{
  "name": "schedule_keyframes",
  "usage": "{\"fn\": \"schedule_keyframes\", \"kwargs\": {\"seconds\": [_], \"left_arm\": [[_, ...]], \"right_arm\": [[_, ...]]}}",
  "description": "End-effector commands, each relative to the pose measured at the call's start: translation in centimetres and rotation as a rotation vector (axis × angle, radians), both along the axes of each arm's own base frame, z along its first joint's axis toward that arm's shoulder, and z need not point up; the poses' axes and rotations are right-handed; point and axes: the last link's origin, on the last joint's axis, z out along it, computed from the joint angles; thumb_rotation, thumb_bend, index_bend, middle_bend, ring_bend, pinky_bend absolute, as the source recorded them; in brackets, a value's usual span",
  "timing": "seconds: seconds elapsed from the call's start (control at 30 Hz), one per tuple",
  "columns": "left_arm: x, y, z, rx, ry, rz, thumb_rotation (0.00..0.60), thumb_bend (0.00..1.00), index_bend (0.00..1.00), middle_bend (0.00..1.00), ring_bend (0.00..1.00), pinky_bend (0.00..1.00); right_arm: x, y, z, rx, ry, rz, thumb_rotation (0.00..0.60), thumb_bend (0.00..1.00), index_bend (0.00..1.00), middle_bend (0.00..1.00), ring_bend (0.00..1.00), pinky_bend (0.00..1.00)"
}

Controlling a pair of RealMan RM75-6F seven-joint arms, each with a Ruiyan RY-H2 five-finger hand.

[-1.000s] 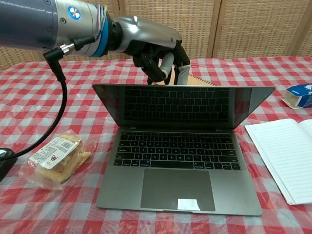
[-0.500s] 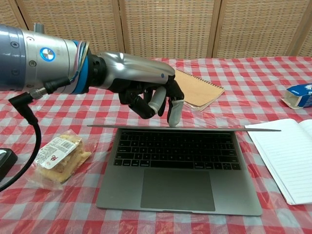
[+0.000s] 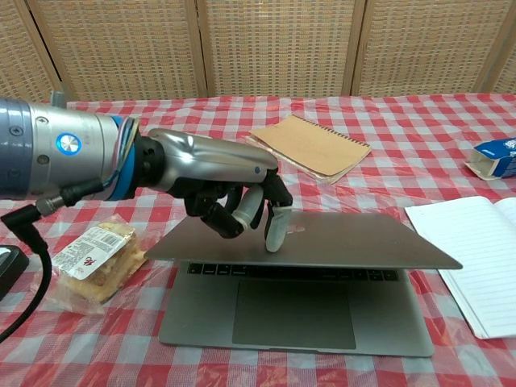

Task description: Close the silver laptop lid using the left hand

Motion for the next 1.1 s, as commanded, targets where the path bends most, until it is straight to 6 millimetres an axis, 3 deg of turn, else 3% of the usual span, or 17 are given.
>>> {"fn": "schedule_keyframes", "kwargs": {"seconds": [0.03, 0.63, 1.1], "left_arm": [[-0.3, -0.3, -0.6, -0.012, 0.012, 0.001, 0.6, 1.0, 0.49, 0.39, 0.35, 0.46], [-1.0, -1.5, -3.8, -0.067, 0.06, 0.006, 0.6, 1.0, 0.49, 0.39, 0.35, 0.46], [-2.8, -1.6, -5.8, -0.086, 0.125, 0.035, 0.6, 1.0, 0.48, 0.39, 0.35, 0.46]], "right_arm": [[0.0, 0.0, 0.0, 0.0, 0.0, 0.002, 0.6, 0.72, 0.02, 0.0, 0.0, 0.0], [0.0, 0.0, 0.1, -0.003, -0.002, 0.0, 0.6, 0.72, 0.02, 0.0, 0.0, 0.0], [-0.3, -0.1, 0.1, 0.0, -0.007, -0.016, 0.6, 0.72, 0.03, 0.0, 0.0, 0.0]]}}
